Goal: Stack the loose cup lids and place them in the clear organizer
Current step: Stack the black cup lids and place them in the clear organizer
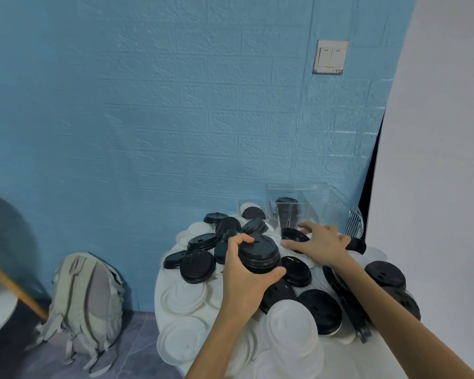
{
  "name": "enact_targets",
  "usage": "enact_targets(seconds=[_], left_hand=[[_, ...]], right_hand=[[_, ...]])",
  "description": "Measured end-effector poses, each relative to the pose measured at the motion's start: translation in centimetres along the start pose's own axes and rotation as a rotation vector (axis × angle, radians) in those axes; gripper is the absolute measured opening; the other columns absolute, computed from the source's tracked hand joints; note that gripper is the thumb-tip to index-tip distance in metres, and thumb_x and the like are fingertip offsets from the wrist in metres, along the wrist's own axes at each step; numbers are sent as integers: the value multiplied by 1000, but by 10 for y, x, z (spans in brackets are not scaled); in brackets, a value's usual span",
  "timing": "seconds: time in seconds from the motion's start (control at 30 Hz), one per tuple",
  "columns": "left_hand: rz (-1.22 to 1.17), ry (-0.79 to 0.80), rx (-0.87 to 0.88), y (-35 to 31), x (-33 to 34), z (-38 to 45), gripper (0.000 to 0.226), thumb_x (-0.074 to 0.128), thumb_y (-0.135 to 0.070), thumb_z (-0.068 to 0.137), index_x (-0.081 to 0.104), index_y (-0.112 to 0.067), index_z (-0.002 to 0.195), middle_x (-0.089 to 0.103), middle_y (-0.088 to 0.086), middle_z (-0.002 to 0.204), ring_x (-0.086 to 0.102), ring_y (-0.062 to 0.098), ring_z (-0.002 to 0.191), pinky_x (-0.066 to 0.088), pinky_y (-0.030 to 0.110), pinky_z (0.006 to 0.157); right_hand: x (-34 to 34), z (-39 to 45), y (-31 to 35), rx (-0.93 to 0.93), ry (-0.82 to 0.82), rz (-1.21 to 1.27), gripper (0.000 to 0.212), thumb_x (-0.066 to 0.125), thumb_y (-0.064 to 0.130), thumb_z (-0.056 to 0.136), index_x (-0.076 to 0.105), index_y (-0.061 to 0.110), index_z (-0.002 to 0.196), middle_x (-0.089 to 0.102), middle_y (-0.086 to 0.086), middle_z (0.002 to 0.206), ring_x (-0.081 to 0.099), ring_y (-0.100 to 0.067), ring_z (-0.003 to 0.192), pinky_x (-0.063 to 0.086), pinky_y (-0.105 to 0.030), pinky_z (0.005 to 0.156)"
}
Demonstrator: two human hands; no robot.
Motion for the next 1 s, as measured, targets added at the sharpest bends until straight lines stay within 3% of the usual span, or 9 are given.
enact_targets(seconds=[0.1,0.2,0.37,0.5,0.63,0.73,0.87,1.0], left_hand=[[0,6,-14,3,2,1,77,98,-15,58,50,-37,115,61,-13,116,62,-2,103,53,21,91],[-7,19,-18,3,6,0,79,98,-16,57,50,-39,115,62,-13,115,63,0,103,54,24,92],[4,35,-7,1,10,-2,81,98,-21,54,48,-43,113,64,-13,115,65,5,104,54,30,96],[18,42,-5,-1,8,-3,80,98,-19,56,47,-43,113,64,-13,114,65,4,104,53,28,95],[-10,27,-33,-3,3,-2,79,98,-12,60,45,-35,115,65,-12,112,66,-1,100,56,24,89],[-30,14,-41,-3,-1,-1,80,97,-8,62,43,-34,116,65,-14,110,66,-6,96,54,14,80],[-13,17,-26,-8,0,-1,81,97,-8,61,43,-35,115,65,-13,111,66,-5,98,54,18,83],[-10,24,-31,-9,1,1,87,97,-7,60,37,-39,116,65,-16,111,67,-6,97,55,17,81]], right_hand=[[-11,-11,15,-47,21,412,86,74,79,65,53,39,138,65,17,118,50,-16,129,35,-43,112],[-17,-29,41,-140,131,872,68,79,52,77,55,37,138,72,4,109,67,-16,104,49,-29,90],[-22,-41,66,-223,232,1216,61,83,30,80,60,36,137,71,-9,113,71,-24,105,57,-39,92],[-17,-44,72,-247,213,1253,49,82,16,82,64,24,126,68,-4,111,71,-21,106,54,-43,103],[-7,-52,71,-252,266,1168,60,90,18,70,60,21,121,67,-4,118,72,-22,104,57,-35,95],[-4,-56,71,-271,289,1100,60,89,18,71,60,22,123,68,-2,123,72,-25,106,57,-38,95],[-4,-57,67,-264,253,1161,60,91,19,71,64,22,125,68,-1,126,72,-25,109,58,-40,96],[1,-60,69,-283,268,1008,58,92,21,70,67,23,122,68,1,123,73,-15,104,56,-24,87]])
Point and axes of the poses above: each hand's wrist, its own z-axis towards the middle knuckle, its own x-axis out of the palm, y = z × x, the point moved 7 cm from there along z, towards the middle knuckle
